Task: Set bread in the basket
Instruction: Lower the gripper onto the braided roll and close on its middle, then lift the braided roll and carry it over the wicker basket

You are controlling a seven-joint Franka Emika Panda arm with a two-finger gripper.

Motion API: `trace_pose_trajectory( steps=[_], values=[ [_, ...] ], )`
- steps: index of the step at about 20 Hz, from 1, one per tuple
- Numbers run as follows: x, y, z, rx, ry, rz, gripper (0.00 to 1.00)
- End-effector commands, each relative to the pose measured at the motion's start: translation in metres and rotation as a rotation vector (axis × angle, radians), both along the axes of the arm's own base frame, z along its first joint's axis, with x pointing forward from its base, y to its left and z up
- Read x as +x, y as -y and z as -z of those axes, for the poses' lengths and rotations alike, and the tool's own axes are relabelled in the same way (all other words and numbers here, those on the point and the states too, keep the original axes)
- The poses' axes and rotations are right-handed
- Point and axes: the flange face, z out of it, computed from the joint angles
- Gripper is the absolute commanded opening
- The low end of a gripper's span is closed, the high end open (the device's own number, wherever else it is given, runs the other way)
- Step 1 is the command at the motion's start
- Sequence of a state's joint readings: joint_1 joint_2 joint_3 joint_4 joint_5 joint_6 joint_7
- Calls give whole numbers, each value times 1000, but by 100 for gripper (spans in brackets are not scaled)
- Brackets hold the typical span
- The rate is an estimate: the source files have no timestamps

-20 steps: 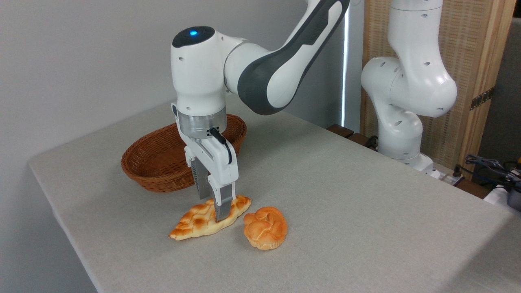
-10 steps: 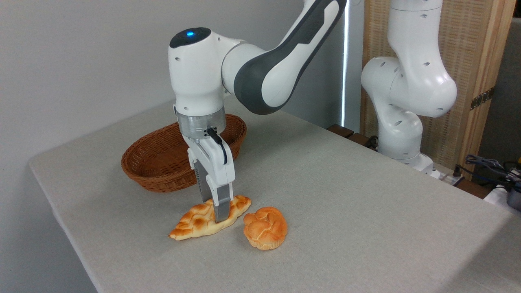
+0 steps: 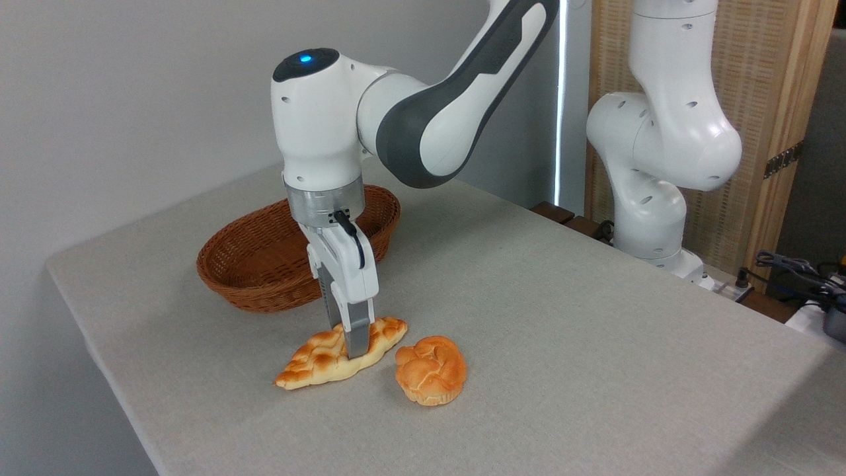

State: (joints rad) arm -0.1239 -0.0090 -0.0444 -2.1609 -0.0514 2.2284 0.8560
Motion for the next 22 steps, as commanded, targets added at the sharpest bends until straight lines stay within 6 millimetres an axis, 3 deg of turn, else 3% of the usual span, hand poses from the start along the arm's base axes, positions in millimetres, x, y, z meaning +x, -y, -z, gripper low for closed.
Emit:
trace_pose_trajectory(
  steps=[1, 6, 11, 16, 18, 22],
  values=[
    [-4, 4, -3, 3, 1, 19, 30],
    [-1, 2, -13, -1, 20, 13, 25],
    [-3, -6, -75, -11, 25, -5, 25],
    [-3, 14, -127, -46, -18, 2, 25],
    [-6, 44, -138, -101, -24, 20, 27],
    [-15, 131, -130, -139, -65, 21, 27]
  ],
)
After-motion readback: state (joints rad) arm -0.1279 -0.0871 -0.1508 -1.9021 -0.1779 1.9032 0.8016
